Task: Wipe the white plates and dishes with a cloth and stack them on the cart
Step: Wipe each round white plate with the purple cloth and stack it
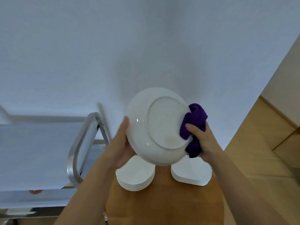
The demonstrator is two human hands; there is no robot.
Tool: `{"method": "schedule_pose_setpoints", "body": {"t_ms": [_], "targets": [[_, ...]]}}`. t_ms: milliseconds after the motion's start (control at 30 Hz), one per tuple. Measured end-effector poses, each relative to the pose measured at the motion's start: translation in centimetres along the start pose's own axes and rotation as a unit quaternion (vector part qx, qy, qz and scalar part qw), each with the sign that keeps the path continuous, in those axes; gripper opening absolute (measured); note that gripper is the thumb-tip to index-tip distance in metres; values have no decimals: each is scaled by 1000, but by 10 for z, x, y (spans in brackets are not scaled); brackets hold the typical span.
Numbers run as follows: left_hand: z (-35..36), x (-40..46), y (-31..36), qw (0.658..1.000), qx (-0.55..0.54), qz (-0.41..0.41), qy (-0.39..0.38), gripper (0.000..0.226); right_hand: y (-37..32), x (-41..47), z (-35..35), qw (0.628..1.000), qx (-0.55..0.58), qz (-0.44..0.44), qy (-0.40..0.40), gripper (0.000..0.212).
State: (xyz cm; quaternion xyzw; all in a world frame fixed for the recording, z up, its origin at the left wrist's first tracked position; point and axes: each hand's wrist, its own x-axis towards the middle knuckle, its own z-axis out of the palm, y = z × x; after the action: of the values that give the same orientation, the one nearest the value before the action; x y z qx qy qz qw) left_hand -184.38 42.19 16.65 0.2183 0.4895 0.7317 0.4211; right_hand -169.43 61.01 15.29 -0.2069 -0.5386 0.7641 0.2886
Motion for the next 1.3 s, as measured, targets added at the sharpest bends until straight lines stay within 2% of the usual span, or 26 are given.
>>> {"method": "schedule_pose_setpoints", "body": {"t_ms": [67, 167, 233, 333, 367, 467, 600, 667, 767, 900, 1000, 1067, 1167, 1300], "targets": [[-14, -1, 14, 990, -30, -96, -103, 79, -16, 3, -12, 995, -68, 16, -74, 73], [-10, 2, 13, 982, -57, -131, -123, 74, -28, 7, -14, 976, -167, 21, -138, 75], [-1, 3, 5, 983, -78, -123, -110, 67, -31, 7, -10, 972, -205, -2, -111, 67], [5, 3, -2, 985, -128, -95, -66, 63, -21, -1, -4, 972, -219, -79, -30, 31], [8, 3, -3, 985, -142, -83, -48, 57, -11, -5, -1, 967, -232, -107, 3, 27], [14, 5, -8, 988, -149, -37, 5, 46, 21, -23, 13, 970, -206, -111, 72, 32], [31, 3, -22, 986, -136, -8, 100, 61, 50, -43, 39, 963, -156, -121, 182, 52], [41, 2, -32, 984, -115, 6, 135, 63, 62, -54, 52, 961, -151, -136, 189, 53], [43, -2, -36, 988, -54, 45, 138, 32, 66, -61, 54, 967, -155, -109, 170, 39], [32, -11, -34, 995, 36, 37, 91, 32, 31, -27, 35, 970, -111, -32, 214, 14], [35, -15, -42, 996, 72, 7, 49, 19, 16, -9, 52, 966, -188, -71, 164, 16], [38, -14, -47, 995, 61, 11, 82, 25, 19, -13, 68, 964, -217, -102, 114, 19], [33, -10, -42, 992, 31, 33, 117, 22, 26, -31, 82, 972, -204, -117, 11, 22], [21, -8, -33, 990, -28, 36, 135, 42, 36, -49, 79, 956, -238, -136, -104, 27]]}}
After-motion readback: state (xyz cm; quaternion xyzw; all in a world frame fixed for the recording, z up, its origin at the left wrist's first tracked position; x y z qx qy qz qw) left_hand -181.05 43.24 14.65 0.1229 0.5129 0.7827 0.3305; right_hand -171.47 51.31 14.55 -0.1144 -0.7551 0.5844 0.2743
